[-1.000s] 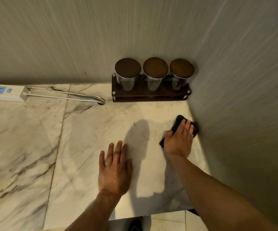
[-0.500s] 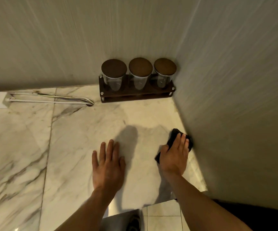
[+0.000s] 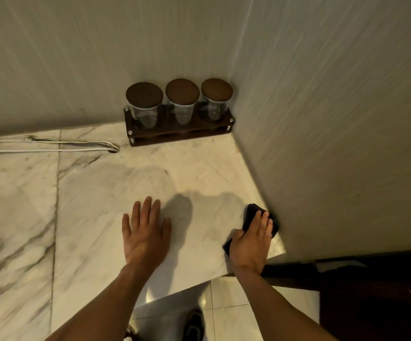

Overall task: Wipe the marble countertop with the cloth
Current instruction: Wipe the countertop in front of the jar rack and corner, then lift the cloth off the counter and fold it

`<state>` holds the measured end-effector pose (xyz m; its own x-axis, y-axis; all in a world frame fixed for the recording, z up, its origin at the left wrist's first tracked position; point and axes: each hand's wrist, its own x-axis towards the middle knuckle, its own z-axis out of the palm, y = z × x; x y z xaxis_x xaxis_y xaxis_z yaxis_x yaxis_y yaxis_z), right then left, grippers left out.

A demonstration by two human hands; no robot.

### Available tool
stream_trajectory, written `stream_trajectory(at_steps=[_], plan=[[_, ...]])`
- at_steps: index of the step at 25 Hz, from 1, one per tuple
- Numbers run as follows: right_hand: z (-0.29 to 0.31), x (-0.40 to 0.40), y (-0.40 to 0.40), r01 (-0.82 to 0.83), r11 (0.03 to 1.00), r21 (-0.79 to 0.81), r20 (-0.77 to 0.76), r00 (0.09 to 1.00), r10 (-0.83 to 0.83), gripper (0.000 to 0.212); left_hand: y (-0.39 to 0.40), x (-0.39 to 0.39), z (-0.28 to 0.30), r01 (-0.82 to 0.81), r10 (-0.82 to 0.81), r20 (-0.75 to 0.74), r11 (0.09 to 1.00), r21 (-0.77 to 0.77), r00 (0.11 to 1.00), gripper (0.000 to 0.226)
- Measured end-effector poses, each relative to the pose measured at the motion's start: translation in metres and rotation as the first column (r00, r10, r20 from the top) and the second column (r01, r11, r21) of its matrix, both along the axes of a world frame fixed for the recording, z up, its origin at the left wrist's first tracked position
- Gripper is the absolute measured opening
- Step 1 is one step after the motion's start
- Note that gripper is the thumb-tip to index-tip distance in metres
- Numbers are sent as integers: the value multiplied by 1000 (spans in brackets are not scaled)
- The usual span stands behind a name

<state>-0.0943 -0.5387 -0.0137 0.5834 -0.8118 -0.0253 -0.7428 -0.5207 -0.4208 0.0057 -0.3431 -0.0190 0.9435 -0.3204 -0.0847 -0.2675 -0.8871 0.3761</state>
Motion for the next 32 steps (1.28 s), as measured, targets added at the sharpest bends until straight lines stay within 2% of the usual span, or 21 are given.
stream_trajectory(at_steps=[5,11,14,18,22,26,28,29,30,31,32], plan=[[0,-23,2,32,998,60,42,999,-34,66,7,9,5,-22,16,-92,997,-69,996,56],[3,-64,2,30,978,209,165,984,-65,66,31,-35,25,43,-46,-14,990,-136,999,58],[5,-77,6,-2,976,217,125,992,-26,66,46,-64,34,86,-91,-25,984,-158,996,69],[12,-90,24,-27,966,256,102,995,1,64,64,-87,47,90,-106,-60,971,-219,993,73],[27,-99,61,13,901,434,110,992,-68,64,77,-99,54,92,-123,-93,954,-284,988,73],[33,-102,113,-88,814,575,85,995,48,63,84,-106,64,62,-129,-152,921,-384,980,62],[36,-101,137,-108,735,670,66,994,85,60,91,-106,66,21,-124,-214,902,-430,969,55],[42,-99,147,-97,660,745,58,995,82,57,96,-104,67,-20,-115,-272,894,-447,955,53],[49,-97,154,-80,541,837,62,997,53,53,101,-102,67,-64,-112,-346,886,-459,931,50],[55,-95,158,-63,362,930,72,997,-11,47,106,-99,67,-114,-113,-429,876,-468,896,46],[64,-93,165,-57,124,991,70,992,-103,40,113,-98,68,-163,-117,-511,867,-471,852,43]])
